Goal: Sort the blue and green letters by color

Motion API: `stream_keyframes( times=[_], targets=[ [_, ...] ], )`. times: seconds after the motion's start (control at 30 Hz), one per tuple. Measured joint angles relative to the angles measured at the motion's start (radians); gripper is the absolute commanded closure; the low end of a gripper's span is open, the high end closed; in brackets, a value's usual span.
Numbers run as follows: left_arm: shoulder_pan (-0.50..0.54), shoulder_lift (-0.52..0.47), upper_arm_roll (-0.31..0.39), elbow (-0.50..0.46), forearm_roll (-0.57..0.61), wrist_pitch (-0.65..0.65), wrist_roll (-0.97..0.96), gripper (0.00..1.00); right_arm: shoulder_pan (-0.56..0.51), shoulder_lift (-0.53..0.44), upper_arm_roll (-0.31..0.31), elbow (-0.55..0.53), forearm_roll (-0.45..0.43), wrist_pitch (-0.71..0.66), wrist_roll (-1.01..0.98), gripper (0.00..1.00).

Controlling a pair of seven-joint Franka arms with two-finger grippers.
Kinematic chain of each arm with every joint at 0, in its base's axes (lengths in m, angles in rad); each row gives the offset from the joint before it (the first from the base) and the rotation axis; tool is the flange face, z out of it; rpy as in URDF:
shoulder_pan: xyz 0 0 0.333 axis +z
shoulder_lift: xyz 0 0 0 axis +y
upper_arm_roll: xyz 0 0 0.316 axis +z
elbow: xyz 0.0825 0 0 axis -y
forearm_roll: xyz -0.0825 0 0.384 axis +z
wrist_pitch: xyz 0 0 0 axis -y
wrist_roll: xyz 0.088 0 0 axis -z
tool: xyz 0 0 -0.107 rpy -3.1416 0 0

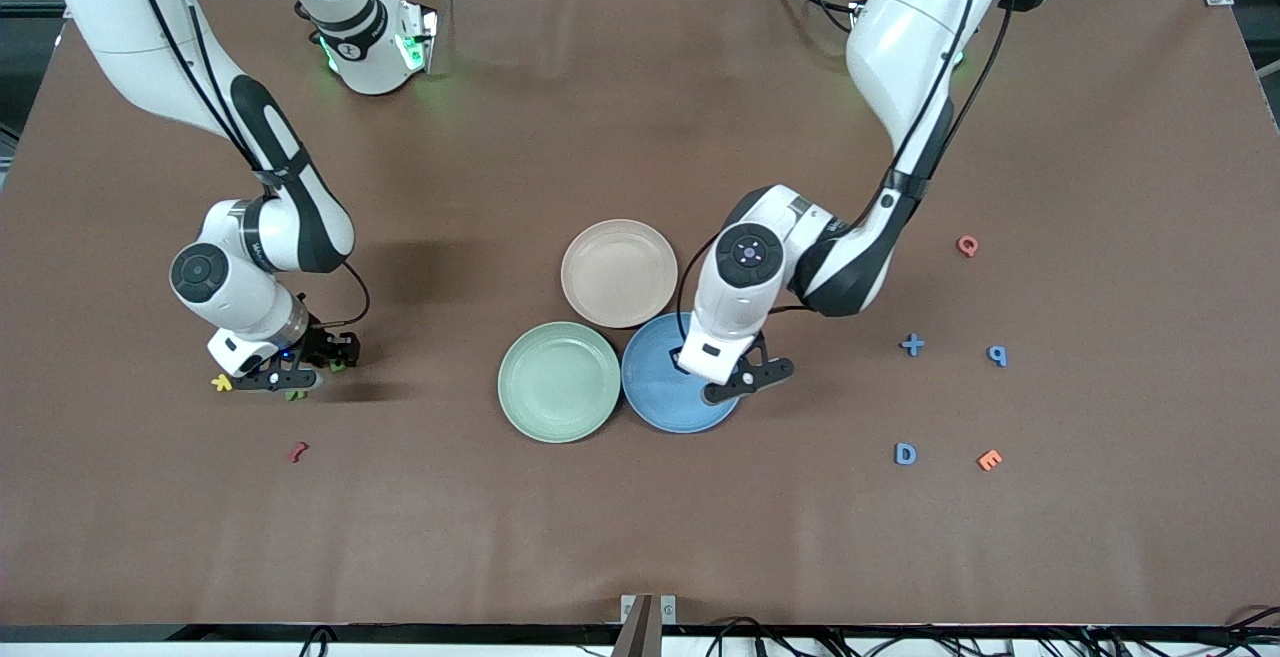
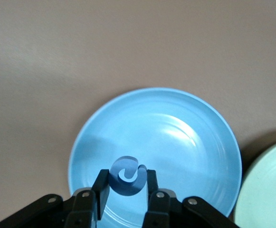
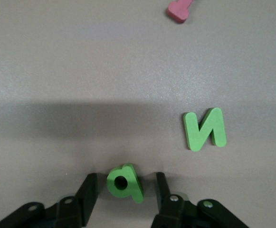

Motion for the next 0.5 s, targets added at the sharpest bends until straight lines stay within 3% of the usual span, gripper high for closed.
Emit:
stream_keyframes(
  times=[0.23,0.27,0.33,0.37,0.5],
  targets=[
    [-0.025,0.023,0.002,0.0,0.003,0.027,-0.02,0.97,0.0,-0.001,0.003,0.003,0.0,0.0,0.0,0.74],
    [-0.027,0.026,0.002,-0.001,0.003,0.028,-0.021,0.77,0.0,-0.001,0.003,0.003,0.0,0.0,0.0,0.78],
    [-0.029,0.029,0.002,-0.001,0.003,0.029,-0.022,0.16,0.0,-0.001,0.003,0.004,0.0,0.0,0.0,0.84],
    [-0.03,0.029,0.002,-0.001,0.003,0.029,-0.022,0.0,0.0,-0.001,0.004,0.005,0.0,-0.001,0.0,0.87],
    [-0.03,0.03,0.004,0.0,0.007,0.03,-0.022,0.0,0.0,-0.001,0.004,0.005,0.0,-0.001,0.0,0.98]
  ],
)
